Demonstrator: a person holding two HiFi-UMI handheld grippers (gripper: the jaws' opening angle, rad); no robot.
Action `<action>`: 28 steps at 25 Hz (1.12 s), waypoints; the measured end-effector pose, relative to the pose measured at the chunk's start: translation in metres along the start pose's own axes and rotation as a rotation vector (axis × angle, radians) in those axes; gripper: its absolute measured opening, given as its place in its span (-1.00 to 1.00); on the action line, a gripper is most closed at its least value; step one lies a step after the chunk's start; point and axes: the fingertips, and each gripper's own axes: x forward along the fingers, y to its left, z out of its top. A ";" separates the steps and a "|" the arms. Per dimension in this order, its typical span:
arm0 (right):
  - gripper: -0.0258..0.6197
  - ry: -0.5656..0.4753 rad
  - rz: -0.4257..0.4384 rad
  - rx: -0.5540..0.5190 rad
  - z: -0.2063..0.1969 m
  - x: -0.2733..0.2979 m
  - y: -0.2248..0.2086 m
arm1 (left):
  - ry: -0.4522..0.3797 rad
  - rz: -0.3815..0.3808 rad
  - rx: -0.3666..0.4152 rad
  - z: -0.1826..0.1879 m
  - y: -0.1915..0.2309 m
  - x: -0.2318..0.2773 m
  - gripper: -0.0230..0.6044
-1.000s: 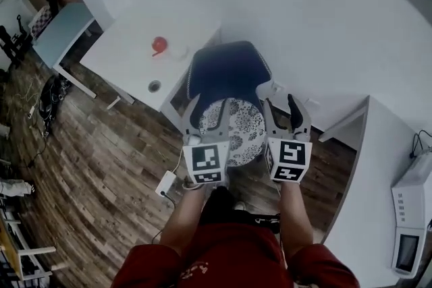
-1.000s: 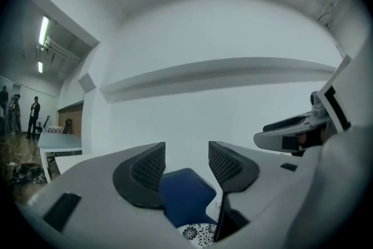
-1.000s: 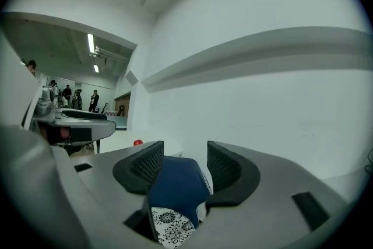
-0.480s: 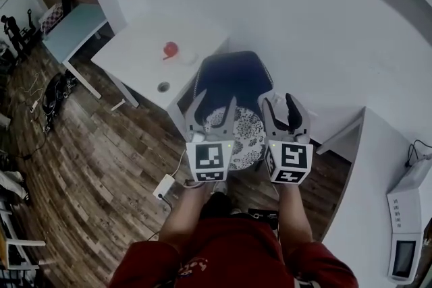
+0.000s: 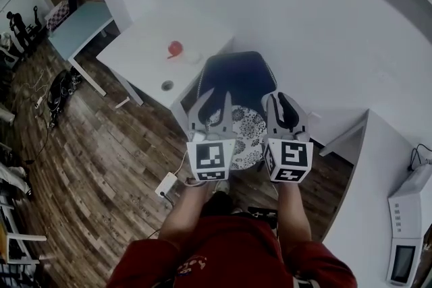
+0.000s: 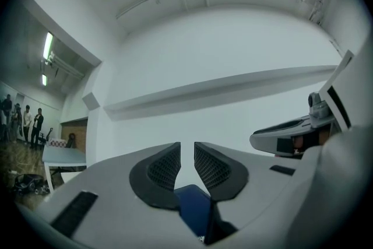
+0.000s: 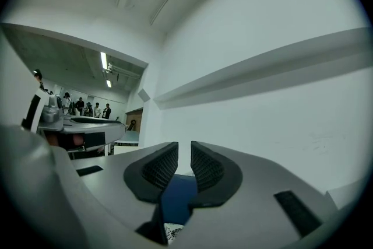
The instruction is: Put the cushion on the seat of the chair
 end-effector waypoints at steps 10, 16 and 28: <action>-0.81 0.010 0.036 0.074 -0.004 0.008 0.001 | 0.008 -0.029 -0.006 -0.004 -0.006 0.009 -0.84; -0.83 0.018 0.041 0.051 -0.004 0.012 -0.001 | 0.016 -0.036 -0.003 -0.004 -0.013 0.016 -0.84; -0.83 0.019 0.036 0.041 -0.008 0.015 -0.007 | 0.015 -0.034 0.000 -0.004 -0.011 0.020 -0.84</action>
